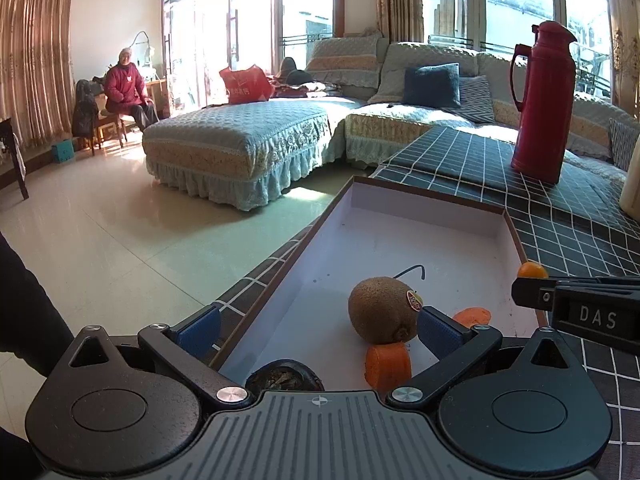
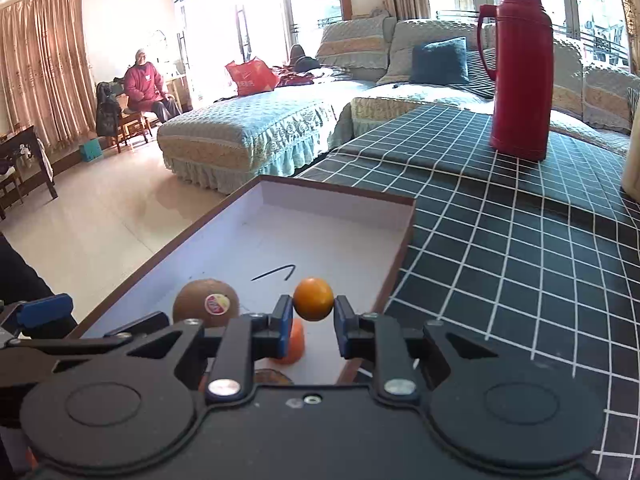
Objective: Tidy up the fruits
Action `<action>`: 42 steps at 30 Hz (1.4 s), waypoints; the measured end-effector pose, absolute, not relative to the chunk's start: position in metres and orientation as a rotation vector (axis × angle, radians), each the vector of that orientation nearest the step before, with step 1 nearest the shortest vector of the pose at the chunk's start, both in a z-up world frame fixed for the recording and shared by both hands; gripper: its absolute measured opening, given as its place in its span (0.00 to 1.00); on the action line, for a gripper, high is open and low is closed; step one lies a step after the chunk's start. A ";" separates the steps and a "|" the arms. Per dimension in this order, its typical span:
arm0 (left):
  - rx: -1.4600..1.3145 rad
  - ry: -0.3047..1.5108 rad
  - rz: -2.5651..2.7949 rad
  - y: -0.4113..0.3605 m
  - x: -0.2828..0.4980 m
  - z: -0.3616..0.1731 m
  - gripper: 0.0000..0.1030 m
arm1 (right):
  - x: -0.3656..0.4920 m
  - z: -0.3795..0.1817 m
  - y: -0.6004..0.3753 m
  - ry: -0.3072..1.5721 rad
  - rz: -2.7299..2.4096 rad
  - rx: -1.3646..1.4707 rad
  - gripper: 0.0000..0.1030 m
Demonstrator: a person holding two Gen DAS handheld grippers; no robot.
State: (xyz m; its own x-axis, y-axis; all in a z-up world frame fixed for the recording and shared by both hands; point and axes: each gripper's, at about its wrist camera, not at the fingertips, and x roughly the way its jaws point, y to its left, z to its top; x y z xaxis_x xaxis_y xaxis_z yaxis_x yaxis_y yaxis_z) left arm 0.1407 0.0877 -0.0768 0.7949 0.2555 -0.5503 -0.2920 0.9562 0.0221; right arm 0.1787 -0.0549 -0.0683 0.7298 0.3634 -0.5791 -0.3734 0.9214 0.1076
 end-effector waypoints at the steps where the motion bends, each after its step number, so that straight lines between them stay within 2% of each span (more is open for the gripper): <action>1: -0.072 0.586 0.294 0.089 0.140 -0.078 1.00 | 0.179 -0.069 -0.050 0.638 0.408 -0.027 0.20; 6: -0.098 0.612 0.284 0.094 0.142 -0.081 1.00 | 0.180 -0.073 -0.043 0.661 0.389 -0.041 0.20; 14: -0.107 0.622 0.284 0.091 0.143 -0.083 1.00 | 0.170 -0.078 -0.046 0.659 0.358 -0.038 0.26; 24: -0.085 0.598 0.255 0.078 0.138 -0.079 1.00 | 0.147 -0.065 -0.083 0.606 0.312 0.038 0.31; 30: -0.050 0.596 0.177 0.047 0.134 -0.077 1.00 | 0.118 -0.058 -0.128 0.562 0.202 0.046 0.50; 32: -0.039 0.599 0.144 0.034 0.131 -0.076 1.00 | 0.107 -0.060 -0.148 0.545 0.154 0.058 0.69; 36: -0.001 0.600 0.058 -0.001 0.122 -0.076 1.00 | 0.088 -0.068 -0.181 0.523 0.068 0.070 0.77; 38: 0.021 0.599 0.020 -0.016 0.119 -0.076 1.00 | 0.080 -0.074 -0.202 0.523 0.037 0.132 0.89; 40: 0.049 0.603 -0.016 -0.034 0.116 -0.077 1.00 | 0.074 -0.080 -0.220 0.526 0.014 0.198 0.94; 42: 0.066 0.612 -0.045 -0.046 0.114 -0.079 1.00 | 0.069 -0.084 -0.236 0.531 -0.010 0.262 0.94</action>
State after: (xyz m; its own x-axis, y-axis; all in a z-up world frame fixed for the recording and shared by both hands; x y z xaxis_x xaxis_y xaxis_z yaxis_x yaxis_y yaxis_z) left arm 0.1138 -0.0464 -0.0792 0.8178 -0.0230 -0.5751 0.0621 0.9969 0.0484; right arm 0.0691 -0.2358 -0.0845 0.8629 0.0584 -0.5019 0.0766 0.9667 0.2441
